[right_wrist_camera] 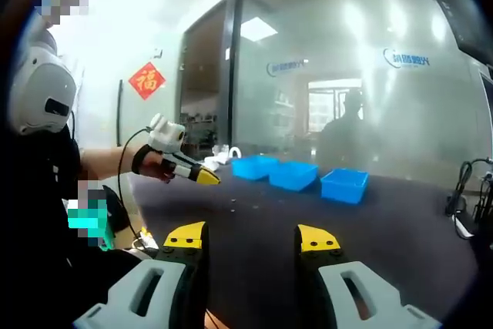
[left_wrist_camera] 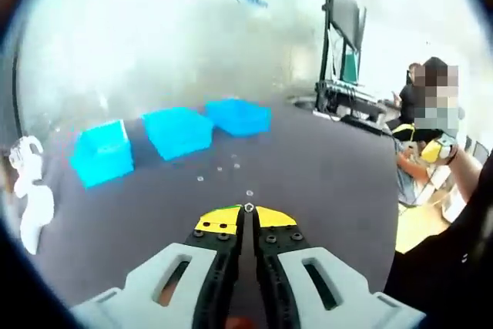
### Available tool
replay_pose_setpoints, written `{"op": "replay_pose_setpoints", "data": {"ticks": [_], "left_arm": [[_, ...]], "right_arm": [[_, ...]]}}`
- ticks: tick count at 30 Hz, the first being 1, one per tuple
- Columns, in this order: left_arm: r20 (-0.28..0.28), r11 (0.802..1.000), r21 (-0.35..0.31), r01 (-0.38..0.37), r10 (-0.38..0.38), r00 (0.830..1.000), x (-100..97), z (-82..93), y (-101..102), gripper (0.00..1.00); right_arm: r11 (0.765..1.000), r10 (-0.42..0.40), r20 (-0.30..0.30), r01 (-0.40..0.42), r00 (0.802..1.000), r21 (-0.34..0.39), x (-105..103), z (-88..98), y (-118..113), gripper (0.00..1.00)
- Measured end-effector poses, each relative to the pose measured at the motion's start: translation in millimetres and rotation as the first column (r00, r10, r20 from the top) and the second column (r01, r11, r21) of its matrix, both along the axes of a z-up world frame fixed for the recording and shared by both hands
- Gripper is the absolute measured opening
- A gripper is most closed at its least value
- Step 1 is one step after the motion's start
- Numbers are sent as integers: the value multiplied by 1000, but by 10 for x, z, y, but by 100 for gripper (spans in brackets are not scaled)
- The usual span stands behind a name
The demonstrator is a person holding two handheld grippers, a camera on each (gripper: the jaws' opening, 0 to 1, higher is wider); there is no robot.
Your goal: Sort the screws, nuts, and washers into the corresponding bins
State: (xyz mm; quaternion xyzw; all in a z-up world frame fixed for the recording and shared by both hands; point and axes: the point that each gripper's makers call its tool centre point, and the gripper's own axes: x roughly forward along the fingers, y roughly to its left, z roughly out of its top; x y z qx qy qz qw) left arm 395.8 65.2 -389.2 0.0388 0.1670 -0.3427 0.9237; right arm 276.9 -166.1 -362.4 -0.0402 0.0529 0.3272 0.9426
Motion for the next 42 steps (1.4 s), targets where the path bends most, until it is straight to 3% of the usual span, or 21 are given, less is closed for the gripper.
{"op": "replay_pose_setpoints", "data": {"ticks": [5, 13, 23, 26, 30, 42], "left_arm": [[69, 997, -62, -55, 60, 996, -1, 190, 40, 6], [126, 987, -126, -98, 114, 986, 63, 442, 111, 6], [172, 965, -135, -224, 245, 954, 517, 606, 463, 6], [183, 956, -164, -245, 273, 944, 698, 684, 580, 6], [195, 952, -147, -267, 293, 936, 889, 732, 665, 6], [177, 926, -143, -349, 371, 912, 1471, 703, 875, 6]], "right_arm": [[1000, -1, -4, 1, 1000, -4, 6, 3, 10, 40], [1000, 6, -6, -6, 1000, -8, 7, 12, 36, 40], [1000, 9, -1, -9, 1000, -3, -2, 30, 50, 40], [1000, 4, 0, -4, 1000, 3, -10, 27, 34, 40], [1000, 1, -3, -1, 1000, 6, -24, 14, 19, 40], [1000, -18, -4, 18, 1000, 20, -55, -11, -49, 40]]}}
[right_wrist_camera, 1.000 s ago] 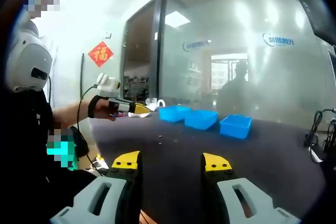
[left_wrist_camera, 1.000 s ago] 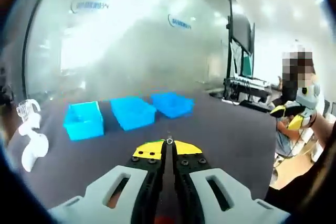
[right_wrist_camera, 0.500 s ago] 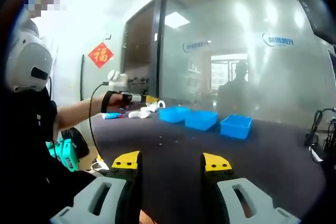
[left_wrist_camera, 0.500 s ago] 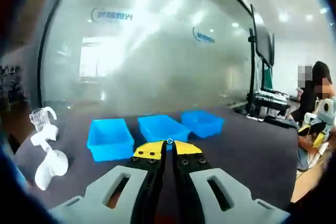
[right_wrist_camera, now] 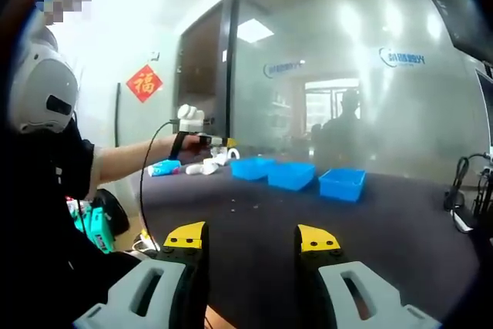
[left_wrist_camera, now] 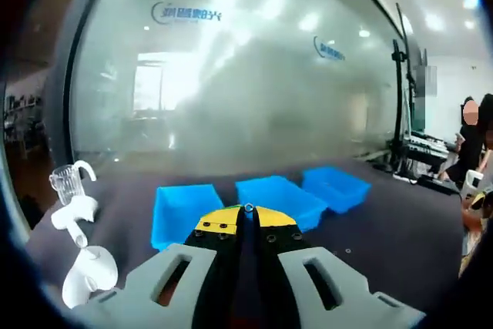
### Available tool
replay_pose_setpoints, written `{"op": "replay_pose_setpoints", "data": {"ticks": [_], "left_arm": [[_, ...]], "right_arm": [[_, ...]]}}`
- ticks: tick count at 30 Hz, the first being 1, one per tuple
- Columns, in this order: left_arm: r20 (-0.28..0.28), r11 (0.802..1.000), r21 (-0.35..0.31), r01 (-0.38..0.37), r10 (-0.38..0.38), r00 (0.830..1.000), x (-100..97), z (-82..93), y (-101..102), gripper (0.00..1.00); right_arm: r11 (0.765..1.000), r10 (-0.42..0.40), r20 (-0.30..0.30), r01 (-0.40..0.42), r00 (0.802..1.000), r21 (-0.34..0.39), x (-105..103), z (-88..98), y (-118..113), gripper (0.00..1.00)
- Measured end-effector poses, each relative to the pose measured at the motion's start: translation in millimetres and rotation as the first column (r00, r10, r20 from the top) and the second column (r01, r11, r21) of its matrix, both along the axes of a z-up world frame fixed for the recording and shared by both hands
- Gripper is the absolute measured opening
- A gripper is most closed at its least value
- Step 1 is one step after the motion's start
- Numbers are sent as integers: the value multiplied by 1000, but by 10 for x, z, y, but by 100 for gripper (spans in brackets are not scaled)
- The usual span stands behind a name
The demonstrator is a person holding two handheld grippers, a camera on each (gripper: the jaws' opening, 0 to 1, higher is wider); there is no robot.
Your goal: Sort the screws, nuts, and washers into the corresponding bins
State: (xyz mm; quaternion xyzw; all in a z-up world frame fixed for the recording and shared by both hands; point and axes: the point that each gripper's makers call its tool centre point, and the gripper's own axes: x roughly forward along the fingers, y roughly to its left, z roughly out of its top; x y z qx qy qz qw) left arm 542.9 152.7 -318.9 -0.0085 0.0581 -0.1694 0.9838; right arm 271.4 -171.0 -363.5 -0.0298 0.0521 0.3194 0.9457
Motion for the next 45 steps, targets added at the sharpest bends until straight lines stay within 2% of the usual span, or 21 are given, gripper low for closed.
{"op": "replay_pose_setpoints", "data": {"ticks": [3, 6, 7, 11, 16, 18, 19, 22, 27, 29, 31, 45], "left_arm": [[-3, 999, 0, -44, 44, 999, 148, 16, 91, 6], [-31, 994, -74, -76, 73, 997, 284, 50, 154, 6], [-24, 994, -76, -79, 78, 997, 338, 79, 171, 6], [6, 994, -34, -103, 104, 995, 473, 141, 208, 6], [-6, 994, -2, -113, 113, 994, 631, 99, 244, 6], [-18, 993, -16, -113, 113, 993, 671, 83, 251, 6], [-48, 992, -54, -113, 111, 993, 680, 60, 235, 6], [-33, 993, -11, -117, 117, 993, 739, 74, 230, 6], [-52, 992, -10, -128, 127, 990, 856, 1, 265, 6], [-95, 991, -32, -133, 129, 987, 886, -93, 265, 6], [-103, 990, -19, -137, 134, 986, 917, -150, 276, 6], [-86, 988, -28, -155, 152, 985, 965, -141, 372, 6]], "right_arm": [[1000, -4, 0, 4, 1000, 4, -5, 1, -6, 40], [1000, -5, 0, 5, 1000, 12, -10, 0, -1, 40], [1000, -7, -1, 7, 1000, 12, -11, -6, -3, 40], [1000, -11, -4, 11, 1000, 14, -16, -19, -15, 40], [1000, -14, -5, 14, 1000, 15, -19, -22, -29, 40], [1000, -16, -7, 16, 1000, 19, -15, -24, -32, 40], [999, -14, -10, 14, 1000, 29, -12, -23, -29, 40], [999, -17, -14, 18, 1000, 36, 9, -31, -35, 40], [999, -16, -15, 16, 1000, 34, 29, -23, -28, 40], [999, -15, -17, 15, 1000, 32, 34, -27, -26, 40], [999, -15, -19, 16, 1000, 30, 39, -32, -31, 40], [999, -21, -32, 22, 999, 28, 32, -57, -23, 39]]}}
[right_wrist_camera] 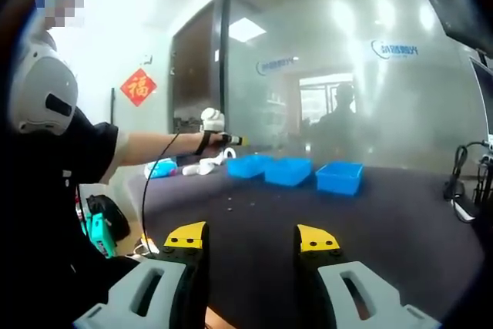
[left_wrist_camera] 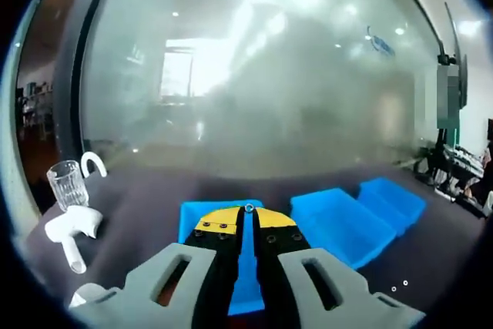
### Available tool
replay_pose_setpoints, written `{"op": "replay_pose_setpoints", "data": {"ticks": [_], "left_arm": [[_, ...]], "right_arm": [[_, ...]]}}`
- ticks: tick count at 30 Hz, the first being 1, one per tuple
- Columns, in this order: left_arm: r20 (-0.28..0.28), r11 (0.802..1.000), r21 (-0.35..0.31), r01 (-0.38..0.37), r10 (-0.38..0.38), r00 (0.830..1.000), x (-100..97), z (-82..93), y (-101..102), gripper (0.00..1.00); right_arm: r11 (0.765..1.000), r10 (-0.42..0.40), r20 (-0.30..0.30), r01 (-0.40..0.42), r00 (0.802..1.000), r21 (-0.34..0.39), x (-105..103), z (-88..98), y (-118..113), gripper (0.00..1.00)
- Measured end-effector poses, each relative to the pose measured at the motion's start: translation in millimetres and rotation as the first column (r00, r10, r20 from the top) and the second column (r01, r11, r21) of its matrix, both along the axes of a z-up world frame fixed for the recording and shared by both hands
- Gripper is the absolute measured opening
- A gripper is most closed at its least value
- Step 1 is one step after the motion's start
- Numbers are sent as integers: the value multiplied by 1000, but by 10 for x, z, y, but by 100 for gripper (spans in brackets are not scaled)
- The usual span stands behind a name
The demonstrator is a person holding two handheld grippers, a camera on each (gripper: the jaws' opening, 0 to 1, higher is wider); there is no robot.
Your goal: Sort the screws, nuts, and washers into the corresponding bins
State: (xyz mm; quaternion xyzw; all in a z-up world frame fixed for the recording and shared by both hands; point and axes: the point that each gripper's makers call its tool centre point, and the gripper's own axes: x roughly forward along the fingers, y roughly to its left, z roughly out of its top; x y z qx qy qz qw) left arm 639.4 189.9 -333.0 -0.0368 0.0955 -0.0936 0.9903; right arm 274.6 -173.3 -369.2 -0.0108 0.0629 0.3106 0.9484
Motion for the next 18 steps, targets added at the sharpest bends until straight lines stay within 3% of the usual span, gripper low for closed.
{"op": "replay_pose_setpoints", "data": {"ticks": [3, 7, 18], "left_arm": [[-2, 1000, 4, -1, 1, 1000, -14, 2, 12, 10], [-9, 999, 45, -4, 4, 1000, -70, -2, 32, 25], [23, 1000, 6, 31, -31, 999, -355, 187, -67, 31]], "right_arm": [[1000, 1, 0, -1, 1000, -1, -10, 0, 6, 39], [1000, 4, -1, -4, 1000, -2, -21, -3, 14, 39], [1000, 13, 6, -13, 1000, -4, -45, 7, 66, 39]]}}
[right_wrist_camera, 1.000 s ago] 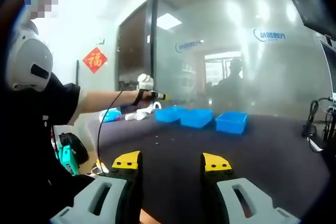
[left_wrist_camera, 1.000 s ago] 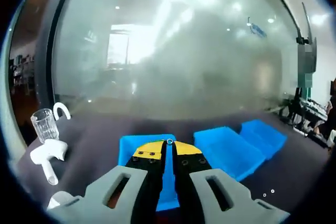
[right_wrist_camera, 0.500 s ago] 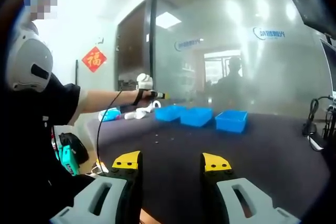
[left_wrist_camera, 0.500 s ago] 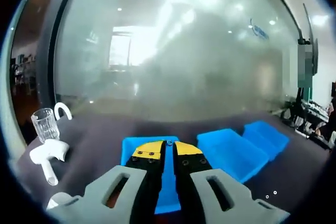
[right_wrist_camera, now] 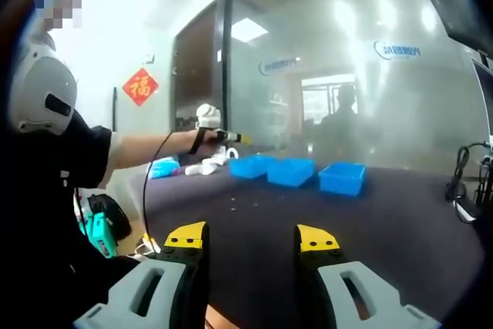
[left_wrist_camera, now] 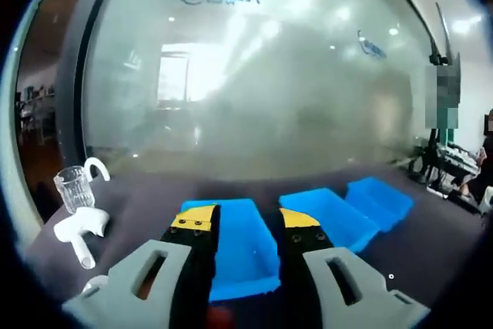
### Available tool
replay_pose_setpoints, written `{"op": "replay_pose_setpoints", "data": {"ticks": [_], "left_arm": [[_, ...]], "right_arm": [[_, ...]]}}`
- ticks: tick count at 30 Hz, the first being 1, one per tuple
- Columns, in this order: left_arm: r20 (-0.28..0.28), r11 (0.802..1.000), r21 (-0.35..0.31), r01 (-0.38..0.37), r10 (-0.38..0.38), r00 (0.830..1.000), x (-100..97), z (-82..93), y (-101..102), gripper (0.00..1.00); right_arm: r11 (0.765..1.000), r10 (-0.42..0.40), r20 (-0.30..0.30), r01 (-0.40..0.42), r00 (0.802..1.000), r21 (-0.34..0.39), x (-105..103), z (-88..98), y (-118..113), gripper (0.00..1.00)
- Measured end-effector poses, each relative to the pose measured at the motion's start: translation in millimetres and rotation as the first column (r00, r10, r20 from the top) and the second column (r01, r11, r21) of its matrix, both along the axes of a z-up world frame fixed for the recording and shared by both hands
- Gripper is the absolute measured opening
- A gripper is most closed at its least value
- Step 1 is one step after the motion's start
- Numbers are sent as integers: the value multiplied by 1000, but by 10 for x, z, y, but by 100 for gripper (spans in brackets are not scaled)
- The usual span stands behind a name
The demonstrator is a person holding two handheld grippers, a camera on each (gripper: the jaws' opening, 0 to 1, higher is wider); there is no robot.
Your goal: Sort the screws, nuts, and washers into the corresponding bins
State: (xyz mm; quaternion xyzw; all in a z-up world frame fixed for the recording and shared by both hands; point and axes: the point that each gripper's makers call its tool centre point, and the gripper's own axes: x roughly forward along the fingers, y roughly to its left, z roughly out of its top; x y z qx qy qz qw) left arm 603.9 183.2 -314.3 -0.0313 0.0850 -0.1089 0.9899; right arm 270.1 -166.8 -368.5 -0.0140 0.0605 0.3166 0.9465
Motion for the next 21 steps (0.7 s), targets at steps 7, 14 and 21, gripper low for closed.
{"op": "replay_pose_setpoints", "data": {"ticks": [7, 14, 21], "left_arm": [[28, 997, -20, 78, -77, 997, -446, 66, -219, 34], [26, 984, 30, 176, -177, 984, -937, 44, -426, 36], [35, 957, 25, 288, -289, 957, -1470, 23, -589, 39]], "right_arm": [[1000, 4, 7, -4, 1000, 5, -13, 24, 15, 39], [1000, 12, 13, -12, 1000, 13, -12, 53, 41, 40], [1000, 16, 18, -16, 1000, 11, 5, 60, 77, 40]]}}
